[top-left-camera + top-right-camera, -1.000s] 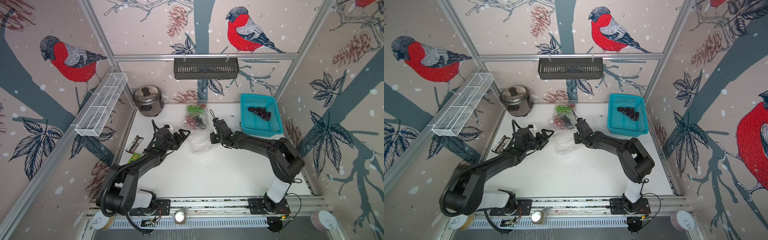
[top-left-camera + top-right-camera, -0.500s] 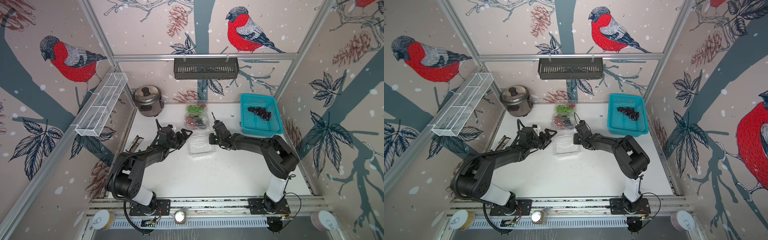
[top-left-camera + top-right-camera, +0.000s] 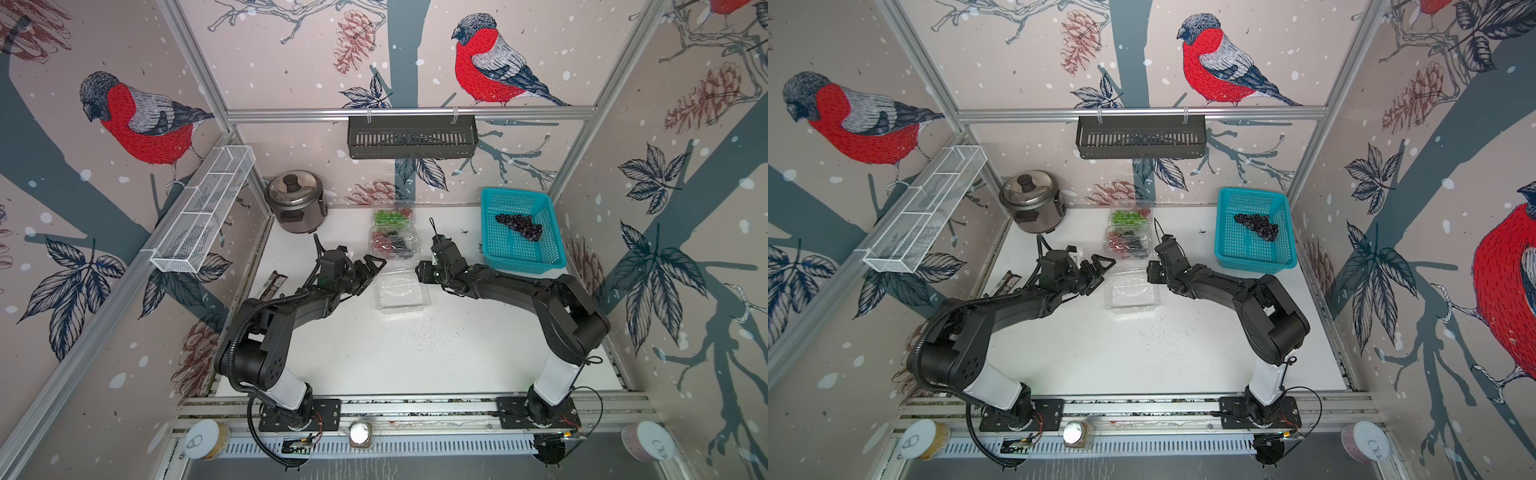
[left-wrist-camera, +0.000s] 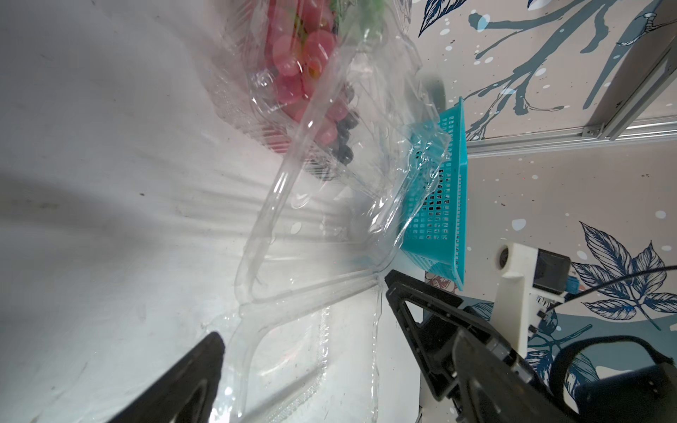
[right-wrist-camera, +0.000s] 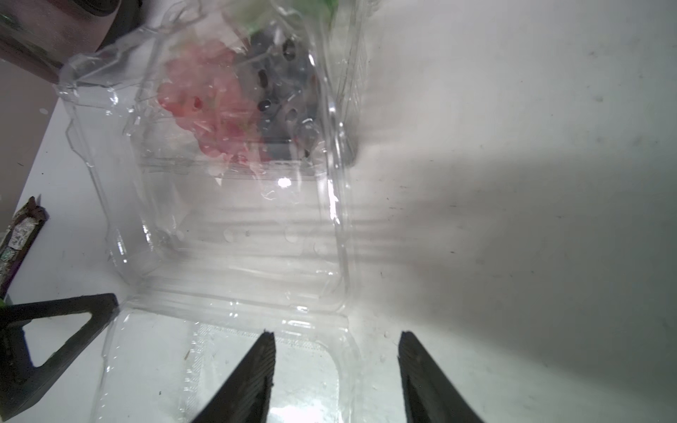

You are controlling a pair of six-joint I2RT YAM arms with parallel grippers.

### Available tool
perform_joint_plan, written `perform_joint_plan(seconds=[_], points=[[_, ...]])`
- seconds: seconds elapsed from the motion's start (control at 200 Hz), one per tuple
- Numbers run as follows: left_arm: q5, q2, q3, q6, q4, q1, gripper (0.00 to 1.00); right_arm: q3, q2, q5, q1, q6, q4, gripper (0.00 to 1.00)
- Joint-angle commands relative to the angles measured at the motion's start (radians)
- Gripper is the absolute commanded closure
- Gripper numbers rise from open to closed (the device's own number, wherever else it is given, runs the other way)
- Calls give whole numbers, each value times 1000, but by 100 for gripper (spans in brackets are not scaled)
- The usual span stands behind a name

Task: Pack grapes into containers
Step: Adjust the packing box at the center of the board.

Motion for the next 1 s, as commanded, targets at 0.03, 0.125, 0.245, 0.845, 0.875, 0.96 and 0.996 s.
perform_joint_plan(seconds=[0.03,0.125,0.245,0.845,0.875,0.96,0.996], points=[[7,-6,10,45,-38,13,3,-2,-28,4,-11,-27,-18,34],[11,-16,11,61,-70,23,3,-1,-44,3,-26,-34,-31,27],[10,-42,9,76,-110,41,3,3,-68,2,-48,-36,-58,19],[-14,-138,294,177,-339,-63,3,28,-357,-11,-372,-41,-215,0],[-17,-129,316,173,-338,-81,3,22,-362,-13,-405,-39,-205,0],[-32,-96,397,158,-328,-127,3,16,-358,-18,-507,-30,-182,0],[-40,-79,423,153,-322,-145,3,23,-349,-23,-546,-27,-179,0]])
